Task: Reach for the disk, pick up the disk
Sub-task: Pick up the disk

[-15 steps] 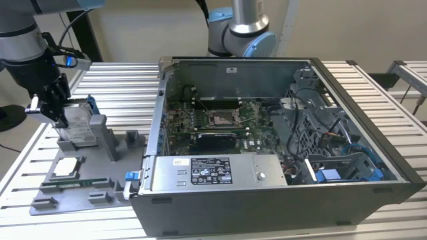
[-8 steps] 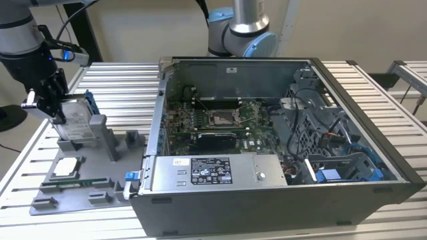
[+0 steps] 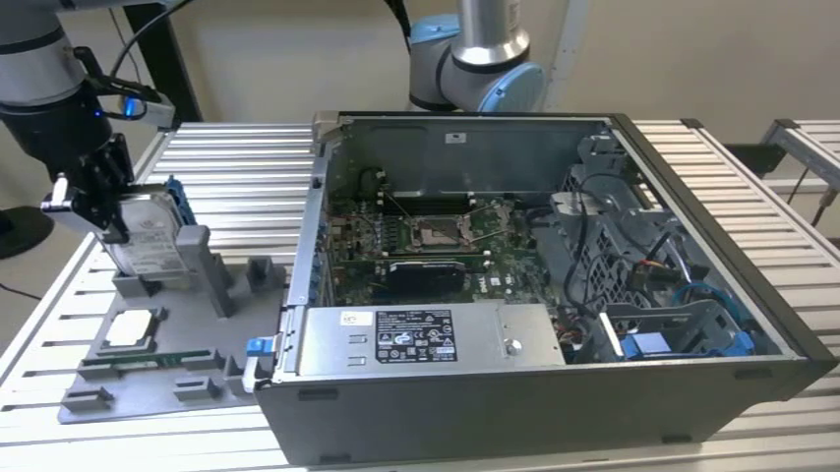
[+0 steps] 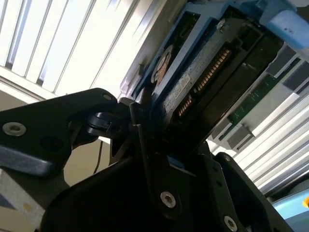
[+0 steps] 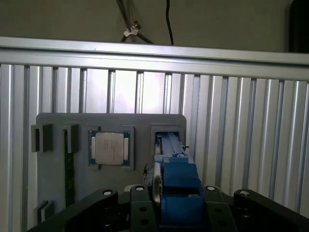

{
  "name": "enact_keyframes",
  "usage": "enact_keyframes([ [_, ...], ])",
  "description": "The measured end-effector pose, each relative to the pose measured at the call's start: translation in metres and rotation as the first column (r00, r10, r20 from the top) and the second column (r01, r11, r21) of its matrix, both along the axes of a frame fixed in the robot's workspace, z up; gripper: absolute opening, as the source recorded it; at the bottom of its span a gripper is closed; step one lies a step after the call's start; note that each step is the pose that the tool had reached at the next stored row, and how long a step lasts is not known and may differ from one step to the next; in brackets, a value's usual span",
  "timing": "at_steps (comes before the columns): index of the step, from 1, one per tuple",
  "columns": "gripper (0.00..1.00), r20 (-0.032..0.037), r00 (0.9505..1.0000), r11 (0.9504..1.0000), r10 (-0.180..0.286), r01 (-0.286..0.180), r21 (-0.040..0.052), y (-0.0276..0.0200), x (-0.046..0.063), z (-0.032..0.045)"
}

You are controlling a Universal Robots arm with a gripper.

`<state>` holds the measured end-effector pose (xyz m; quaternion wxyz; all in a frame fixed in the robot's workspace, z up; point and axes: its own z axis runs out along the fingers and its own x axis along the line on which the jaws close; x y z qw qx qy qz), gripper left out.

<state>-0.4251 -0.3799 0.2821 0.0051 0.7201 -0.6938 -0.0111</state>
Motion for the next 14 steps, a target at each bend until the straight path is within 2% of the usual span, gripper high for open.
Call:
enact_keyframes([
  [5, 0.0, -0.0001, 1.0, 1.0, 0.0, 0.0, 0.0, 0.0, 0.0, 0.0035],
  [14, 0.0, -0.0001, 1.0, 1.0, 0.0, 0.0, 0.0, 0.0, 0.0, 0.0182],
])
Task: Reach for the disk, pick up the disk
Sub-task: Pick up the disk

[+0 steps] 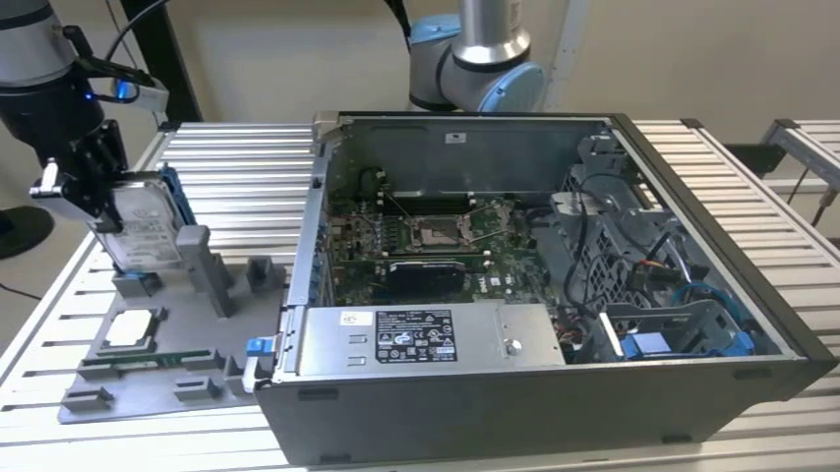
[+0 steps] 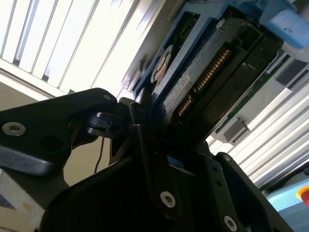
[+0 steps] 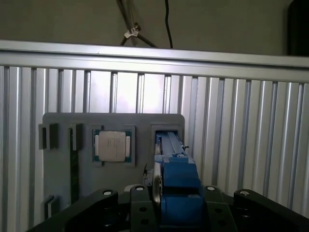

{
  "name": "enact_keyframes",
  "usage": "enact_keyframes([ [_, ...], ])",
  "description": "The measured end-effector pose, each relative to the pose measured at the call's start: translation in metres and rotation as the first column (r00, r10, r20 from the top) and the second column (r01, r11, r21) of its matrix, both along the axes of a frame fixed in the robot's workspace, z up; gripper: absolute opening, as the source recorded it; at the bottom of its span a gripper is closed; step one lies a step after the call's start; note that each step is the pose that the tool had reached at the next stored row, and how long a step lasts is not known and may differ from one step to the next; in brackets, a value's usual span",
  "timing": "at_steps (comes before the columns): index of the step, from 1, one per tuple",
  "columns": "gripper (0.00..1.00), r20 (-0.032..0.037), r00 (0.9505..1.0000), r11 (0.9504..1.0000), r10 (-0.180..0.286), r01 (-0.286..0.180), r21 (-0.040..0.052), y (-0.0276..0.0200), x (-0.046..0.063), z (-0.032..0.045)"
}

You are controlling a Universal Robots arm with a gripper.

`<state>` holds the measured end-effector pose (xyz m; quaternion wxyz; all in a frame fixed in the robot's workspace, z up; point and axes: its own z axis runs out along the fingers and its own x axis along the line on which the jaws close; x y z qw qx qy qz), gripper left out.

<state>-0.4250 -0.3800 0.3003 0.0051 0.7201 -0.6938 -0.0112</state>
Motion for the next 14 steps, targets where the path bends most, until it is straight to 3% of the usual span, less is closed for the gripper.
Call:
enact_keyframes([
  [8, 0.0, -0.0001, 1.0, 1.0, 0.0, 0.0, 0.0, 0.0, 0.0, 0.0017],
  [14, 0.0, 0.0, 1.0, 1.0, 0.0, 0.0, 0.0, 0.0, 0.0, 0.0106],
])
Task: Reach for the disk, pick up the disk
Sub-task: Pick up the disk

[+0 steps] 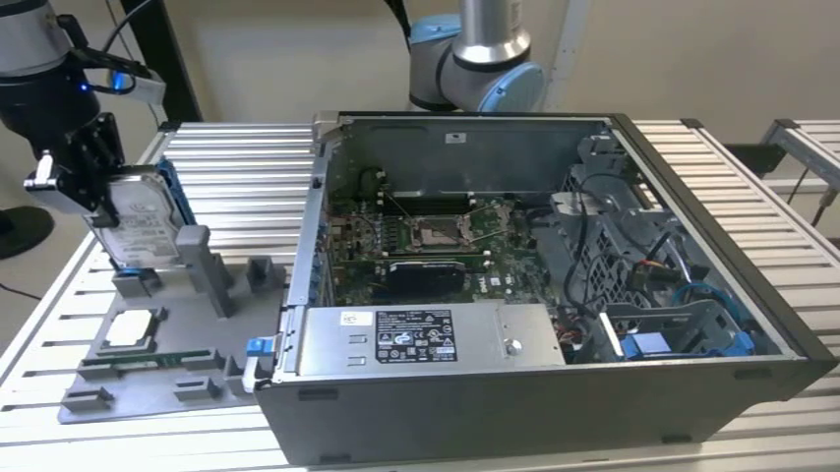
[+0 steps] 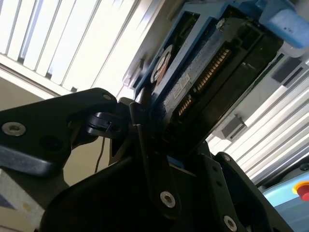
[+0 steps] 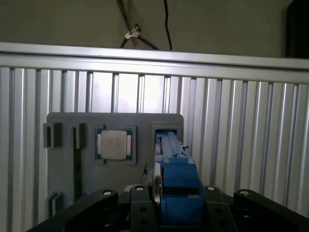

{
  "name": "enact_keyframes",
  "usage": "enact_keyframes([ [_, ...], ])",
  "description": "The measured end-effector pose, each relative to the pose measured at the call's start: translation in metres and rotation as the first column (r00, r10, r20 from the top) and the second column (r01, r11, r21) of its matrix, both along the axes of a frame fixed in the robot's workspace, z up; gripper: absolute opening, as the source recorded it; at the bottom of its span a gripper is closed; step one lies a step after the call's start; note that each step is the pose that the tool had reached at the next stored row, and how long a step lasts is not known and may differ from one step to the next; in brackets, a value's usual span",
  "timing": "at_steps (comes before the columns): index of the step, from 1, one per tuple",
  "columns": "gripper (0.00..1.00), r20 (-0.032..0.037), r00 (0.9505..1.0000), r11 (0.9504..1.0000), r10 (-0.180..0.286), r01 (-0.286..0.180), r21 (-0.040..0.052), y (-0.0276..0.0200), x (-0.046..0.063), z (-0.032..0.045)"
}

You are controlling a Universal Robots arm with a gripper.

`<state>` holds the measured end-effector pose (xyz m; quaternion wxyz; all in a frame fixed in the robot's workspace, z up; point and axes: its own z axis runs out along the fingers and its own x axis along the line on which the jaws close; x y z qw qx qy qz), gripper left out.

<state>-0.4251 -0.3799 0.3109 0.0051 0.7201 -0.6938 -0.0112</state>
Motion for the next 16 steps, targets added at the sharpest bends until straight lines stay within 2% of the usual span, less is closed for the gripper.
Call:
enact_keyframes([
  [16, 0.0, 0.0001, 1.0, 1.0, 0.0, 0.0, 0.0001, 0.0, 0.0, 0.0307],
])
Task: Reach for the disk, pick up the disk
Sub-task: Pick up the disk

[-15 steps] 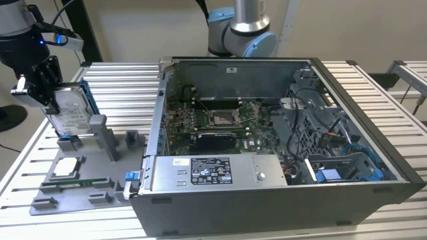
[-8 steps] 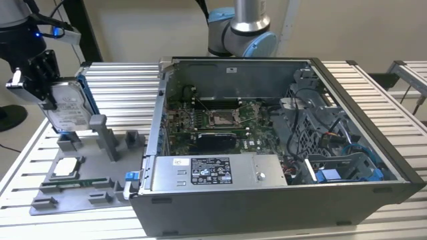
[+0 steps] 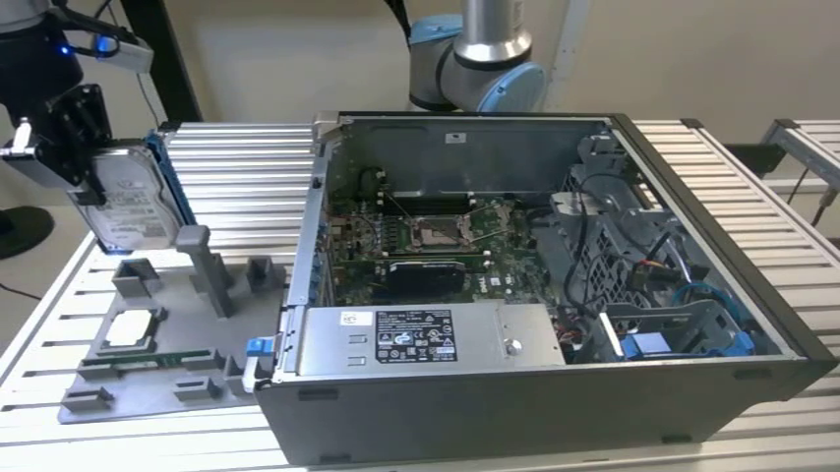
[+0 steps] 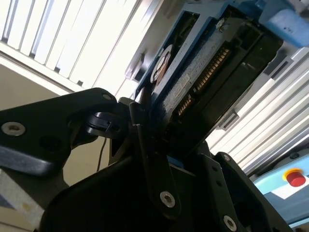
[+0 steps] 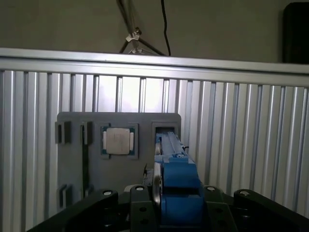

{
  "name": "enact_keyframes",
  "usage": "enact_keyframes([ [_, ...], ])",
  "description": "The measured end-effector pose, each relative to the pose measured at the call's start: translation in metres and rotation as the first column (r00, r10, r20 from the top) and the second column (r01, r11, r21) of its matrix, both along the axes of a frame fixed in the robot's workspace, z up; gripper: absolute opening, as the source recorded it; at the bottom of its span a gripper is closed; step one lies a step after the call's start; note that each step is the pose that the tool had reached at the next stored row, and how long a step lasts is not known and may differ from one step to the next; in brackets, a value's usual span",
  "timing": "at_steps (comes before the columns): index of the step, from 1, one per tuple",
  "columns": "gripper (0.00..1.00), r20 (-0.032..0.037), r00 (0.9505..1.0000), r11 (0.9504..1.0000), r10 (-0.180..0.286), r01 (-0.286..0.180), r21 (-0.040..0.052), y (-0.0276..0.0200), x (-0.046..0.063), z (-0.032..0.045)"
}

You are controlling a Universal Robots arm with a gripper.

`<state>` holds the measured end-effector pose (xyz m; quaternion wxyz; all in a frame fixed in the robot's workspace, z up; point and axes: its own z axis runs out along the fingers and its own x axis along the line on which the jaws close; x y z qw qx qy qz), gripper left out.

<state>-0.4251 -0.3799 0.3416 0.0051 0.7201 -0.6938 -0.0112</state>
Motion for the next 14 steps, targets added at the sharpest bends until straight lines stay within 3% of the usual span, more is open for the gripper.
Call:
enact_keyframes([
  [14, 0.0, -0.0001, 1.0, 1.0, 0.0, 0.0, 0.0, 0.0, 0.0, 0.0218],
])
